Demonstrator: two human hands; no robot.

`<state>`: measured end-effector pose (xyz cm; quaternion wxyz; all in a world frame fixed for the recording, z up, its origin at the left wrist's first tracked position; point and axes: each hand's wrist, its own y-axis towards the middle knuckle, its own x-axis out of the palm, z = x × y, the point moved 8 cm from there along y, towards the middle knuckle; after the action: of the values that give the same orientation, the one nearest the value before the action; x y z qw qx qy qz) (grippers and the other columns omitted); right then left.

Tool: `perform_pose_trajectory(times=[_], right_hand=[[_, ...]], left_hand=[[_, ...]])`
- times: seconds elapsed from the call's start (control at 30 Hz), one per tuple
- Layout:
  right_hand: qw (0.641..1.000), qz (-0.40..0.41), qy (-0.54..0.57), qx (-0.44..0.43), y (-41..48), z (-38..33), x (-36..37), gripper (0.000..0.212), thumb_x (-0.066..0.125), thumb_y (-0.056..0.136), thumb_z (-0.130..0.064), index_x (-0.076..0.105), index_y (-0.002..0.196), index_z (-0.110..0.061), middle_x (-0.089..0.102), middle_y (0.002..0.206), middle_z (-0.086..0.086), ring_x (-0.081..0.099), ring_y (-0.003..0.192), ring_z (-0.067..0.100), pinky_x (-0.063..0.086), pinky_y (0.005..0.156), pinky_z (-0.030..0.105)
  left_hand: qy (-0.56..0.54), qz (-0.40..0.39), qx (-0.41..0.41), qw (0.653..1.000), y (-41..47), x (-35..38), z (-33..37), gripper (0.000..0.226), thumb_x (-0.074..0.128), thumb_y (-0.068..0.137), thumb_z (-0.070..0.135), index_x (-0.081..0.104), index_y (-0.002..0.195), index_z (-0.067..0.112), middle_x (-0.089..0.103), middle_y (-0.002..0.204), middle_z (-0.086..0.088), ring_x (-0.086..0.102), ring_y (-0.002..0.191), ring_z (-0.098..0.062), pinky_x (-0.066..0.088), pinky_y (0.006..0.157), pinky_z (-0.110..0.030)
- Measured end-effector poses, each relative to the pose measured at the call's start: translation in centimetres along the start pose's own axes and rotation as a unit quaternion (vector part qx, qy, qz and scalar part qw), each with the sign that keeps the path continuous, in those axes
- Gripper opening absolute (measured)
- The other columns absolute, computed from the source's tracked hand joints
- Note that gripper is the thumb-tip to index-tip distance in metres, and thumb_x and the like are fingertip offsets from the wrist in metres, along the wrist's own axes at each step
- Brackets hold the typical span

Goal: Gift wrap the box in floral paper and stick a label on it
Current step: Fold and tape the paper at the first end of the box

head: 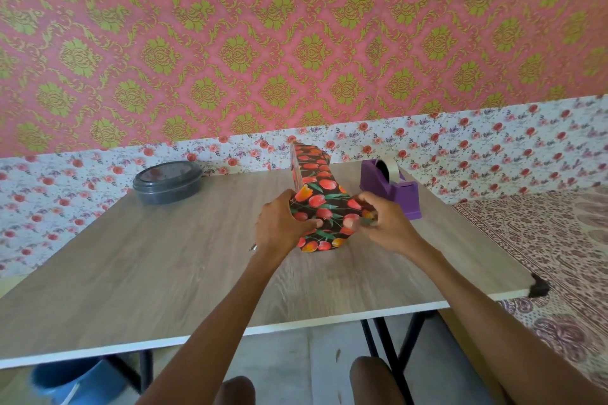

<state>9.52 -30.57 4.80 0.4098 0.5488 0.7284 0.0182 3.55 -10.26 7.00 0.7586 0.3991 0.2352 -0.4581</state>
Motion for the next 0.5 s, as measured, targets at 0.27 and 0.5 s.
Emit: perform_pose_trajectory(times=[0.27, 0.5], right_hand=[[0.998, 0.042, -0.038, 0.025, 1.9, -0.2, 1.8, 0.054, 0.088, 0.064, -0.036, 0.066, 0.109, -0.015, 0.074, 0.1, -0.003, 0.071, 0.089, 0.012, 0.06, 0.078, 0.04], [0.994, -0.087, 0.026, 0.06, 3.0, 0.7, 1.1, 0.051, 0.083, 0.074, -0.042, 0.063, 0.116, -0.021, 0.072, 0.103, -0.009, 0.069, 0.094, 0.005, 0.058, 0.081, 0.028]], left_hand=[[0.033, -0.012, 0.014, 0.999, 0.7, 0.9, 0.2, 0.068, 0.081, 0.069, 0.052, 0.055, 0.125, 0.024, 0.07, 0.115, 0.003, 0.068, 0.099, -0.019, 0.057, 0.084, -0.038], [0.051, -0.014, -0.003, 0.999, 1.8, 1.6, 0.5, 0.079, 0.082, 0.066, 0.055, 0.038, 0.129, 0.034, 0.069, 0.116, 0.003, 0.069, 0.094, -0.021, 0.059, 0.077, -0.042]])
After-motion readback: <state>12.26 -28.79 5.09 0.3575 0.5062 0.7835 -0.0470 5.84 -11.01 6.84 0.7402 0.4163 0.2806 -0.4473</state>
